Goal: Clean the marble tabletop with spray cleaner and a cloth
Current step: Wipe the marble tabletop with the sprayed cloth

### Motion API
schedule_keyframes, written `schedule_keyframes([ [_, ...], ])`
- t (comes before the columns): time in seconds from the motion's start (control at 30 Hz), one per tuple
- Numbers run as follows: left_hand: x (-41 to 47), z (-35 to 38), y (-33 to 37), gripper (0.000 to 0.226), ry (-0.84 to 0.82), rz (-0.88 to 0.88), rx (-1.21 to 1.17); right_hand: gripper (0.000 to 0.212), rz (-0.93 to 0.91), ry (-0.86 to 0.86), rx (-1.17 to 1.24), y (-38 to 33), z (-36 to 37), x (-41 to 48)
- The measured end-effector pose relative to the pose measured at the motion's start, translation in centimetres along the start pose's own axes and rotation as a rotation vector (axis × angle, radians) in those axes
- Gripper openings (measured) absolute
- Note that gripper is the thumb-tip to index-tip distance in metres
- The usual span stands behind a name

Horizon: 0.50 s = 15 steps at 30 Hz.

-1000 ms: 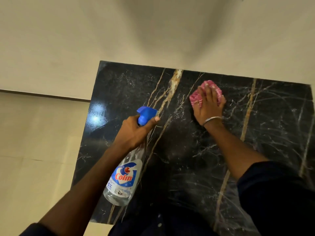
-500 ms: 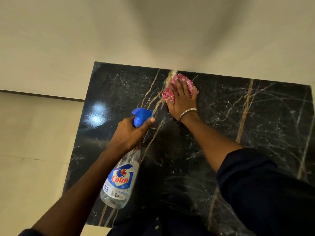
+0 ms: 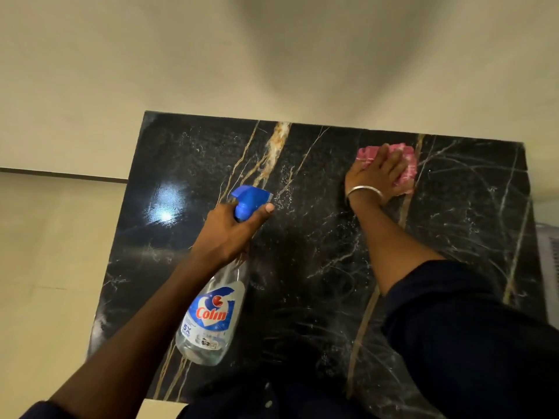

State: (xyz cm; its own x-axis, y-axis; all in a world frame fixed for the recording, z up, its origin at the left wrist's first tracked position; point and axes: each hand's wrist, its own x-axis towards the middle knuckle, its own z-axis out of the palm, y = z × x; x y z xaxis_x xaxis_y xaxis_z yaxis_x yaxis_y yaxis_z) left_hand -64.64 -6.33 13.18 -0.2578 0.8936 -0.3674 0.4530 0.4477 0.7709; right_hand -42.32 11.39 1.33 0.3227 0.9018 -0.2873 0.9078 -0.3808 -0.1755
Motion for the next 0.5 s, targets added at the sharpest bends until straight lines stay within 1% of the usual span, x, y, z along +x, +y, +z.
schedule_keyframes([
  [0.1,-0.4,0.0,0.3,0.052,0.026,-0.019,0.013,0.067,-0.297,-0.015,-0.064,-2.4,1.6,-2.8],
  [0.17,-0.6,-0.1,0.5,0.06,0.035,-0.03,0.012,0.067,-0.489,-0.01,-0.114,-2.1,2.5,-4.0],
  [0.27,-0.8,-0.2,0.5,0.067,0.018,-0.042,0.013,0.065,-0.767,-0.026,-0.209,1.4,2.6,-4.6],
  [0.33,-1.0,-0.4,0.4,0.067,0.015,-0.044,0.021,0.063,-0.912,-0.035,-0.227,4.6,1.8,-3.8],
  [0.37,-1.0,-0.5,0.3,0.067,0.013,-0.043,0.018,0.063,-0.938,-0.026,-0.228,6.2,1.4,-3.2],
  [0.4,-1.1,-0.6,0.2,0.066,0.009,-0.043,0.014,0.063,-0.926,-0.01,-0.238,7.6,0.9,-2.6],
  [0.43,-1.2,-0.8,0.0,0.064,0.005,-0.043,0.01,0.063,-0.873,0.012,-0.25,8.6,0.7,-2.2],
  [0.5,-1.4,-1.0,-0.3,0.058,0.004,-0.04,0.007,0.065,-0.657,0.06,-0.235,9.1,0.7,-2.2],
])
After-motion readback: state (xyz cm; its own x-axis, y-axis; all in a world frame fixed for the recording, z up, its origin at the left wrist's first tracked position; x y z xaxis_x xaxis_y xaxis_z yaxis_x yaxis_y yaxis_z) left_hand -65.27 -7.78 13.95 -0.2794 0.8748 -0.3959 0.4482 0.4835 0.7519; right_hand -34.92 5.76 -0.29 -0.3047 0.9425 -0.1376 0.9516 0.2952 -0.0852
